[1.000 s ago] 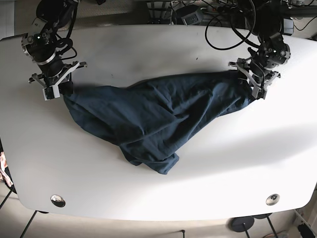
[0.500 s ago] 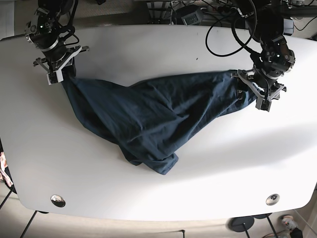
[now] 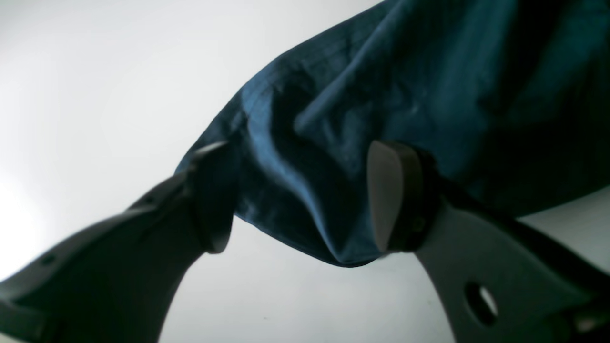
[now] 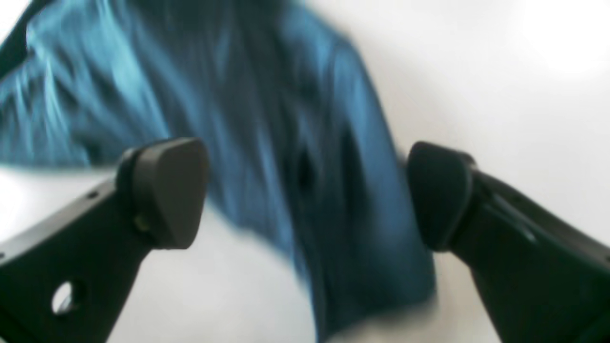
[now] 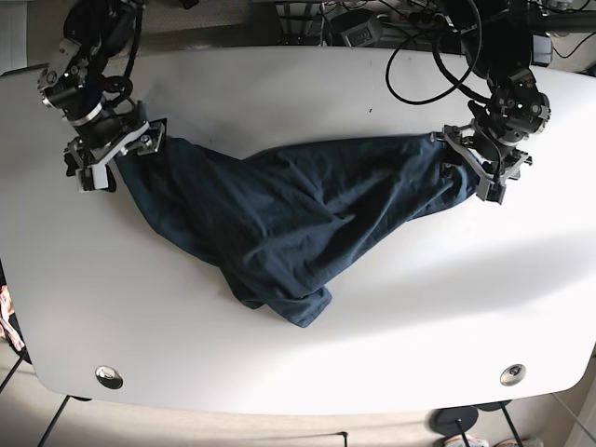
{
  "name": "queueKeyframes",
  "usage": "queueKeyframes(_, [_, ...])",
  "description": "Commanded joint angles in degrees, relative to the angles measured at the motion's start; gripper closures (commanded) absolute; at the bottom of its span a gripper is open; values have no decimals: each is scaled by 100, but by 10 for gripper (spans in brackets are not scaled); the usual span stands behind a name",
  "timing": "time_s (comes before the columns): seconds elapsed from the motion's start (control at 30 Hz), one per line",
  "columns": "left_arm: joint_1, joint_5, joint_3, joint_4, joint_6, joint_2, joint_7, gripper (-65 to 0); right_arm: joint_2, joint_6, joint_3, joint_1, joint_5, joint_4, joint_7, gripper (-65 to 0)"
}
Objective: Fold the T-shirt properly
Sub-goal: 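Lower the navy shirt with both grippers, dragging the right gripper's edge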
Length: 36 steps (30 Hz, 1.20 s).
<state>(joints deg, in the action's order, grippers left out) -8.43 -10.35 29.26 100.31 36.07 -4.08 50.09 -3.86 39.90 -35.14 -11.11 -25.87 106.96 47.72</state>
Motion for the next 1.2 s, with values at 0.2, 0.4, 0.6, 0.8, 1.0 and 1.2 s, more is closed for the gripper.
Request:
queueKeyframes(0.2, [56, -68, -117, 92, 10, -45, -107, -378, -348, 10, -16, 1722, 596, -2296, -65, -530])
queueKeyframes(0.4, [56, -68, -117, 92, 10, -45, -107, -364, -339, 10, -7, 2355, 1185, -3623, -522, -531])
queueKeyframes(0.6, [56, -68, -117, 92, 10, -45, -107, -364, -296, 10, 28, 2426, 1211, -4441, -926, -518])
queueKeyframes(0.8, [179, -68, -117, 92, 10, -45, -107, -364, -296, 10, 661, 2408, 1158, -4485, -1164, -51])
queueKeyframes(1.0, [214, -68, -117, 92, 10, -45, -107, -364, -348, 10, 696, 2610, 1158, -3781, -1102, -21])
queueKeyframes(1.2, [214, -68, -117, 83, 10, -54, -107, -364, -357, 10, 714, 3138, 1185, -1821, 129, -21])
